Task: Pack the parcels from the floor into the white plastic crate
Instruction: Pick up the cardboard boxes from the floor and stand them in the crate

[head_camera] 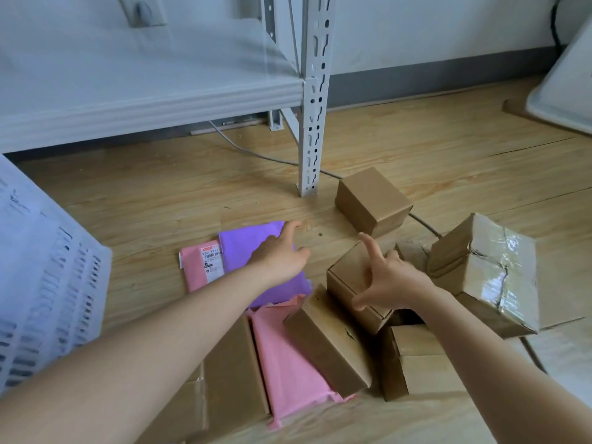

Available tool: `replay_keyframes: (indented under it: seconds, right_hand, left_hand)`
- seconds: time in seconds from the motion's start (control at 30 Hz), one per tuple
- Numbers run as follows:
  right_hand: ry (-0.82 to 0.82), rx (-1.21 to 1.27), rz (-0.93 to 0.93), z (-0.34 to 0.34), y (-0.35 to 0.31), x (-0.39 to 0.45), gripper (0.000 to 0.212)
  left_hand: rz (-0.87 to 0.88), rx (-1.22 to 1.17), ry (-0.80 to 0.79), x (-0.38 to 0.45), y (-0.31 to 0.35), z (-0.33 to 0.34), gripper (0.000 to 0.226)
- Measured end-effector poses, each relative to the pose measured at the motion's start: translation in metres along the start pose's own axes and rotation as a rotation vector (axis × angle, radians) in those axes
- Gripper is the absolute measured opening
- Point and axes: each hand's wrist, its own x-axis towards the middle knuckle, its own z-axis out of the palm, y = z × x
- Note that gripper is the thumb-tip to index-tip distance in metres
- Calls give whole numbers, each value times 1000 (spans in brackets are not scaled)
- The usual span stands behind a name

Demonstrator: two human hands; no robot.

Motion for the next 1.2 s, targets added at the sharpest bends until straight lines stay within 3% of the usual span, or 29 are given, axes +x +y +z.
replay_keyframes:
  seconds: [0.13, 0.23, 0.37, 0.53, 0.7, 0.87, 1.03, 1.13, 1.2]
  right_hand:
    - [180, 164, -60, -22, -18, -10, 130]
    - [340, 30, -182, -30, -41, -23, 133]
    - [564, -106, -395, -25, -77, -39, 116]
    - [773, -180, -594, -24, -127, -55, 100]
    - [879, -69, -653, -27, -175, -63, 100]
    - [881, 229, -683, -39, -228, -70, 100]
    - [854, 474, -784, -49, -295, -83, 104]
    - [665, 575, -872, -56, -335, -96, 106]
    - [493, 703, -944, -59, -363, -108, 84]
  left_hand:
    - [-24, 2, 30, -8, -7, -15, 47]
    - [-20, -24, 97, -16, -15, -39, 51]
    - [-81, -386, 197, -25, -28, -82, 59]
    - [-144, -909, 184, -51, -46, -131, 70]
    - [-105, -1056, 244, -75, -71, -170, 72]
    - [-94, -1043, 259, -101, -97, -218, 68]
    - [104, -1118, 271, -129, -120, -261, 68]
    - [211, -1175, 319, -142, -137, -283, 67]
    - [278, -1112, 333, -154, -152, -298, 64]
